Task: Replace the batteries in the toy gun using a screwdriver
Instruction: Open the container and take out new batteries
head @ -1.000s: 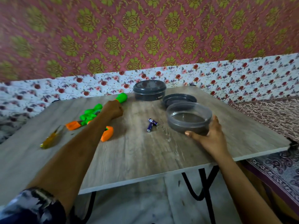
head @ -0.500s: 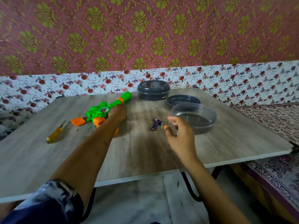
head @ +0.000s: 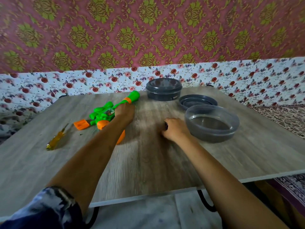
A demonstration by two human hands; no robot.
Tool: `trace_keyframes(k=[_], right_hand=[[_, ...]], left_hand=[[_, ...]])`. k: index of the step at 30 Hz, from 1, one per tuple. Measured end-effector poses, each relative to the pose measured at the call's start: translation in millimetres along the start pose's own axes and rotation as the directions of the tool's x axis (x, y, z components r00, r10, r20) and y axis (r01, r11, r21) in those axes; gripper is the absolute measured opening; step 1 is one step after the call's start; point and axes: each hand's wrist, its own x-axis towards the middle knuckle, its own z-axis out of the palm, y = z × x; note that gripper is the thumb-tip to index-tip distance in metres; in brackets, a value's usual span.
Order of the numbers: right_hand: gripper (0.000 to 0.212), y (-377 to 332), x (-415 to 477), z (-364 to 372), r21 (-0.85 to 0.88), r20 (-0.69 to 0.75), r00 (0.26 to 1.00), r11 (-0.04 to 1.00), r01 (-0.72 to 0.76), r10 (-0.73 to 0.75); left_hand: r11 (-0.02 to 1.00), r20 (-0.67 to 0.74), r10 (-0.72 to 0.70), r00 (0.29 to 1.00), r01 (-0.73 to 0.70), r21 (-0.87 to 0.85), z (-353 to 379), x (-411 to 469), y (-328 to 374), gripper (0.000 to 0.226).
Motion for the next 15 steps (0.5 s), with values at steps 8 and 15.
trace_keyframes(k=[8, 15], right_hand=[[0.015, -1.2, -9.9, -4.0, -0.041, -0.139, 0.989, 0.998, 0.050, -0.055], [0.017, -9.0, -26.7, -7.7, -0.271, -0.137, 0.972, 0.951, 0.147, -0.189]], left_hand=[[0.992, 0.037, 0.125, 0.991, -0.124, -0.016, -6.0, -16.4, 4.6, 0.027], [0.964, 0.031, 0.198, 0.980, -0.189, -0.189, -13.5, -42.8, 14.0, 0.023]])
